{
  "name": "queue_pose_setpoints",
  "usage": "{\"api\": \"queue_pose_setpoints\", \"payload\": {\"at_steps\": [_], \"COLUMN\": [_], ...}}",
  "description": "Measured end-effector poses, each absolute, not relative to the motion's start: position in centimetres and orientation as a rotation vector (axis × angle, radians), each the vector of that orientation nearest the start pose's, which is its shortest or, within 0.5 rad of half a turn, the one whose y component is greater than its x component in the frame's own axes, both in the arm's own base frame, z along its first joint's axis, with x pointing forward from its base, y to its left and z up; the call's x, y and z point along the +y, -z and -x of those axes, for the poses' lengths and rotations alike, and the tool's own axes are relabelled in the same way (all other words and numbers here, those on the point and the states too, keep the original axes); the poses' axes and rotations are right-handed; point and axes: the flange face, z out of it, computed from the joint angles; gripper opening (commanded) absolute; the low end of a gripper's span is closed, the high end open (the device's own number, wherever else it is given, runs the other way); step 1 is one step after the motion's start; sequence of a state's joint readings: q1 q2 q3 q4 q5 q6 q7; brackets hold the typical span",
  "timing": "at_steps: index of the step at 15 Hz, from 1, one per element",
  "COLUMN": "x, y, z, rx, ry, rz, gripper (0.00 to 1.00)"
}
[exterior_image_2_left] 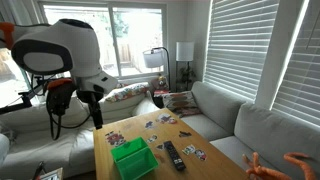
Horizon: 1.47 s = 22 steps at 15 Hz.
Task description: Put the blue car in the green lunchbox and then close the lid of the lunchbox
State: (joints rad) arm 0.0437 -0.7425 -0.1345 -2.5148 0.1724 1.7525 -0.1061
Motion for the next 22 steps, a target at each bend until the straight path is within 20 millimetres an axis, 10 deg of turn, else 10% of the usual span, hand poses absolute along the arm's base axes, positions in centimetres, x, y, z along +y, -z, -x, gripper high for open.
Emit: {"api": "queue_pose_setpoints", "payload": {"at_steps": [15,22], "x": [-2.2,-8.5], "y": [-51.6,-47.7], "z": [-32.7,-36.5], "rx": [-0.020,-0.105], "ry": [-0.014,-0.115], "rz": [2.892,3.121], "gripper": [1.00,1.00]}}
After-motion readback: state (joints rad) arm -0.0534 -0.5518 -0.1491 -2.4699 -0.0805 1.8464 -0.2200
